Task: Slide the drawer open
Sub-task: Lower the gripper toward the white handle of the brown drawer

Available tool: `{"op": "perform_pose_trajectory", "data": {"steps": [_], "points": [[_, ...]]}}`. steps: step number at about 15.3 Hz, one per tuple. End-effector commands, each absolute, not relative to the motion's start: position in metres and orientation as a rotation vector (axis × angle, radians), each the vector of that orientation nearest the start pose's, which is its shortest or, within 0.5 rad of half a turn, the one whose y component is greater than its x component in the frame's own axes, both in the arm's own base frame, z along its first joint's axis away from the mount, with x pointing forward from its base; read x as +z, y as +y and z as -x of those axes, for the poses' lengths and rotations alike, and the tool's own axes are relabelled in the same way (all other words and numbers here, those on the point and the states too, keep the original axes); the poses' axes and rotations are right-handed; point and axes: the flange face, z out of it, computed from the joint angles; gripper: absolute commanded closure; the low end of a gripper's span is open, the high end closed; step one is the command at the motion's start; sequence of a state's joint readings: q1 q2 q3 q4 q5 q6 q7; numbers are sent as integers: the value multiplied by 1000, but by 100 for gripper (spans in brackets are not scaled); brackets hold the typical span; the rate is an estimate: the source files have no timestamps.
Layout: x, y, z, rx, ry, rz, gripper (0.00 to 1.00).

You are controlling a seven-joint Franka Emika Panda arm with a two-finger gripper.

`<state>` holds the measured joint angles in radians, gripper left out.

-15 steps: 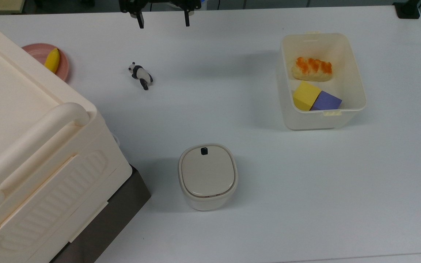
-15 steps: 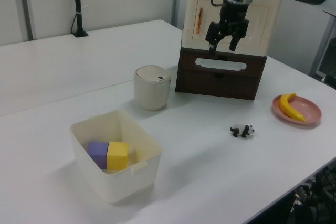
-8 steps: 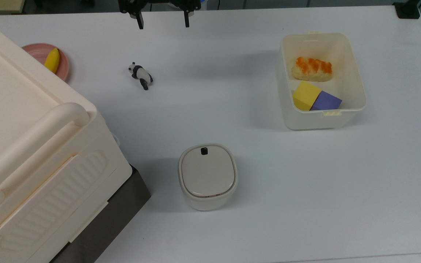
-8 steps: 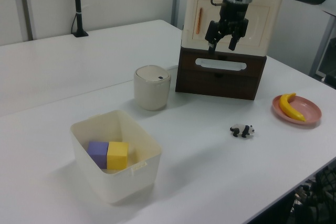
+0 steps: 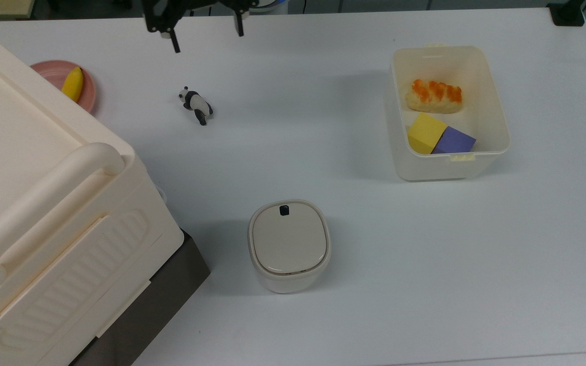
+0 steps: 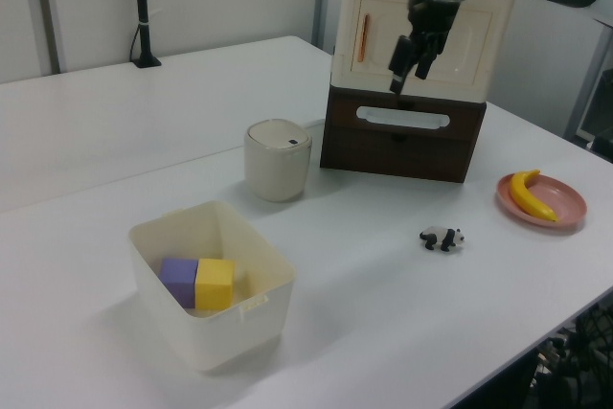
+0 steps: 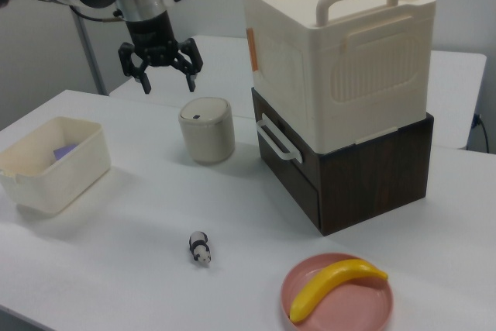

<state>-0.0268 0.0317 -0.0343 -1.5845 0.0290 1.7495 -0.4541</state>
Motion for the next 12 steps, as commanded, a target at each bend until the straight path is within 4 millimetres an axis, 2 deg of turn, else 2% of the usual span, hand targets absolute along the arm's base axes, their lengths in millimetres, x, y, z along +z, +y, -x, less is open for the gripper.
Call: {"op": "perform_pose_trajectory", "data": {"steps": [1, 4, 6, 9, 12], "points": [[611, -44, -582, -218, -856, 3046, 0], [602, -46, -587, -194, -962, 3019, 0], [589, -55, -595, -169, -1020, 3014, 0], [577, -57, -610, -233, -1106, 3014, 0], [565, -62, -619, -226, -1146, 3031, 0]]}}
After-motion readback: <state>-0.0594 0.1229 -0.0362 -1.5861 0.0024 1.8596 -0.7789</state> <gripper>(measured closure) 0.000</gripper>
